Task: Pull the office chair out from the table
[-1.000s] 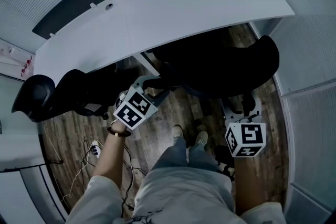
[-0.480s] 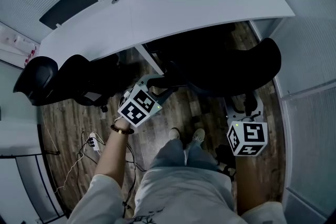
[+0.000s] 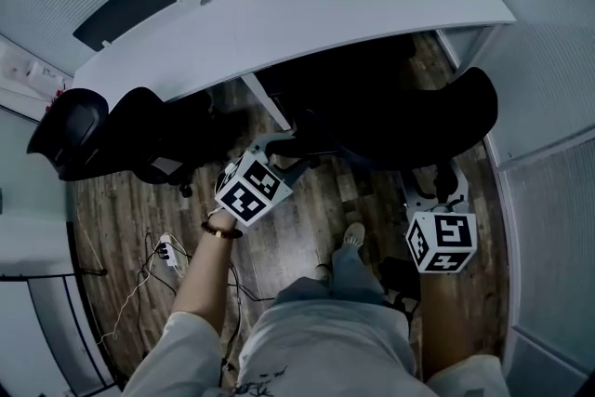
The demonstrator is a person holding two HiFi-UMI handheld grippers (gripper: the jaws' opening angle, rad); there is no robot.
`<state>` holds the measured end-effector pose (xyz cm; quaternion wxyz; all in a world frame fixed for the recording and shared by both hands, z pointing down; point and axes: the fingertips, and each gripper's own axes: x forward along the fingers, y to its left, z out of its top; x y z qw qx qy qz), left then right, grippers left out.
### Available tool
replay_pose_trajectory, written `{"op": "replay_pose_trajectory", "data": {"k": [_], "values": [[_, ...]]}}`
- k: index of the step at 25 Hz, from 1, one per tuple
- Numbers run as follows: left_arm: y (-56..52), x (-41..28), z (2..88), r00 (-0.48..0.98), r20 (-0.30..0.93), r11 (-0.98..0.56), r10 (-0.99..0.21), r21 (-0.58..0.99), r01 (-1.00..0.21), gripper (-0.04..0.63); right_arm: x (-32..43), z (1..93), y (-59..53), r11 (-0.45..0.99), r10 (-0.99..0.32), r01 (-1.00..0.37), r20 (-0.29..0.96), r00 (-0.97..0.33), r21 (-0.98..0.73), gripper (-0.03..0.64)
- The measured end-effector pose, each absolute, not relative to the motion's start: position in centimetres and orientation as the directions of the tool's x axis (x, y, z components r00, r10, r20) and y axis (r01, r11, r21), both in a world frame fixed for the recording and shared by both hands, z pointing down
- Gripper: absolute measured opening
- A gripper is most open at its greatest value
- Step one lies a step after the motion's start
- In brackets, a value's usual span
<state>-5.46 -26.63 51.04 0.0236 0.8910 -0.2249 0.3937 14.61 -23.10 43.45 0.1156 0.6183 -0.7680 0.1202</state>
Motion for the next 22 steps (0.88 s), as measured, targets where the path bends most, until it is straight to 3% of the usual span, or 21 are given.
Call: {"op": "replay_pose_trajectory", "data": {"k": [22], "values": [[-17.4, -7.0, 50.9, 0.616, 0.699, -0.914, -0.364, -0.138, -0.382, 0.172, 12.6, 43.5, -12.5, 0.158, -0.932, -0.987, 0.324, -0.161, -0.038, 0.27]]}}
